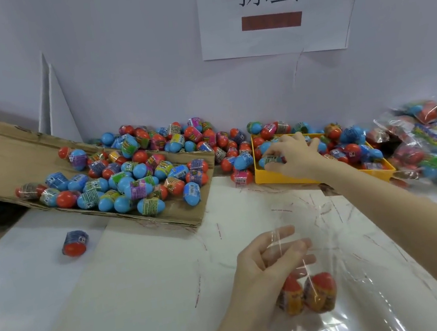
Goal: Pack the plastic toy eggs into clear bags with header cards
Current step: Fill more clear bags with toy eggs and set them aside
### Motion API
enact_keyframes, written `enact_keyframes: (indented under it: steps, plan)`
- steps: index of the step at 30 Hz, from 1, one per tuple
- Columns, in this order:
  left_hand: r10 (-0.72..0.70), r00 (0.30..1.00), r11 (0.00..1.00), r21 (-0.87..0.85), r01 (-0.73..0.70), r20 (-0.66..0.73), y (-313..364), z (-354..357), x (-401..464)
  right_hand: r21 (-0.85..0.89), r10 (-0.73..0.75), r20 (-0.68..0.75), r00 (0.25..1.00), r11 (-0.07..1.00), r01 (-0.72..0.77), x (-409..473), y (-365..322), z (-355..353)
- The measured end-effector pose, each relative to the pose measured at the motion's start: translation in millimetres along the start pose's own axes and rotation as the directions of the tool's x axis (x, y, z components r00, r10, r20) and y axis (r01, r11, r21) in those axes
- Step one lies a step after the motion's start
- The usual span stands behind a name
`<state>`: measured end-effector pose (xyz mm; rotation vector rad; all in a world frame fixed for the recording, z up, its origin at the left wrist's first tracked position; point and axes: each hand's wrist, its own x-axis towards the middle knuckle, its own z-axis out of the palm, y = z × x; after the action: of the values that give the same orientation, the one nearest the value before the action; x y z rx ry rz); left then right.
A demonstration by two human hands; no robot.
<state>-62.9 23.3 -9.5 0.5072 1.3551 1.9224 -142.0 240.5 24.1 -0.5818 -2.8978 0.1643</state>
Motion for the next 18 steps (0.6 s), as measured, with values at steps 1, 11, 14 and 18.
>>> enact_keyframes:
  steps: [1, 11, 14, 18]
  plan:
    - [-0.001, 1.0, 1.0, 0.001, 0.001, 0.0, 0, 0, 0, 0.001, -0.011, -0.052, 0.999, 1.0, 0.011, -3, 0, -4]
    - [-0.008, 1.0, 0.999, -0.052, 0.007, -0.024, 2, 2, -2, 0.816, -0.067, -0.107, 0.992, 0.564, 0.126, -105, -26, -84]
    - [-0.004, 1.0, 0.998, -0.062, 0.002, -0.028, 3, 3, -2, 0.693, -0.22, -0.049, 0.974, 0.695, 0.192, -134, -32, -90]
    - [0.024, 1.0, 0.999, -0.024, -0.024, -0.014, 3, 3, -4, 0.331, -0.289, -0.007, 0.957, 0.903, 0.275, -142, -34, -85]
